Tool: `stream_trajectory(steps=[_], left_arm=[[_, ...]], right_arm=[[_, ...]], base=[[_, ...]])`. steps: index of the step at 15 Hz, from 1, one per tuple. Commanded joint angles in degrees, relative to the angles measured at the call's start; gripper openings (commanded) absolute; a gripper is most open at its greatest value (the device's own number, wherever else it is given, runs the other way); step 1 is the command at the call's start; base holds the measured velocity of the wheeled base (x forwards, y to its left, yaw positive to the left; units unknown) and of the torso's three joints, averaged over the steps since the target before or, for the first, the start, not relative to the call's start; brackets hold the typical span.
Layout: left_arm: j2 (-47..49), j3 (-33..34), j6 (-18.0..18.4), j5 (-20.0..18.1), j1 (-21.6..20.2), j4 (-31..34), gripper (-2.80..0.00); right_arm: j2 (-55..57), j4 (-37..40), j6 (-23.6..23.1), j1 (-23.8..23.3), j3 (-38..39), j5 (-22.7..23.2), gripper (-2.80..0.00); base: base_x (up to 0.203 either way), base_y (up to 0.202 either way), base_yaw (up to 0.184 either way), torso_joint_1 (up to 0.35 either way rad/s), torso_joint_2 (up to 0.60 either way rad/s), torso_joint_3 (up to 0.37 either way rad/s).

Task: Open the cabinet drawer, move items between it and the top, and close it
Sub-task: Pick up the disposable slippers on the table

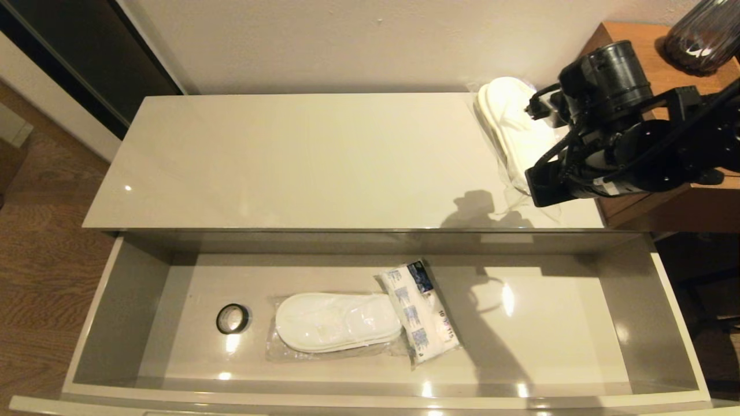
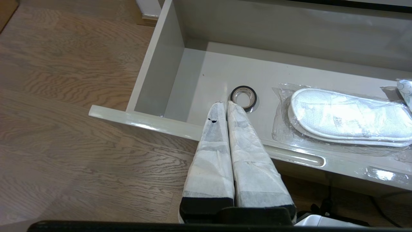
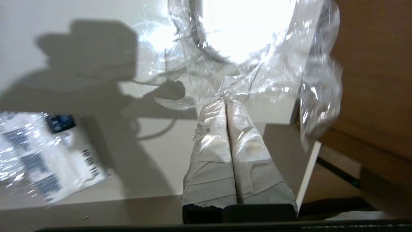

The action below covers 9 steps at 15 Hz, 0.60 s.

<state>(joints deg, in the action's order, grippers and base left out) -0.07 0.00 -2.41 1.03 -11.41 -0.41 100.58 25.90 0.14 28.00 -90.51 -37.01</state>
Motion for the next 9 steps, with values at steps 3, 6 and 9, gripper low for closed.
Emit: stream_trajectory(steps=[3, 6, 9], left_arm=[[-2.2, 0.1, 0.0, 0.0, 0.0, -0.1, -2.8], [-2.2, 0.1, 0.0, 0.0, 0.0, 0.0, -2.8], [-2.2, 0.1, 0.0, 0.0, 0.0, -0.1, -2.8]], right_arm=[[9.2, -7.1, -6.8, -1.6, -4.7, -3.4, 0.0], [12.1, -14.0, -8.5, -1.9, -5.2, -7.8, 0.0], [13.3, -15.4, -8.5, -2.5, -5.4, -8.7, 0.0]], base=[[0.0, 0.0, 0.0, 0.0, 0.0, 0.0], [0.0, 0.0, 0.0, 0.0, 0.0, 0.0], [0.0, 0.0, 0.0, 0.0, 0.0, 0.0]])
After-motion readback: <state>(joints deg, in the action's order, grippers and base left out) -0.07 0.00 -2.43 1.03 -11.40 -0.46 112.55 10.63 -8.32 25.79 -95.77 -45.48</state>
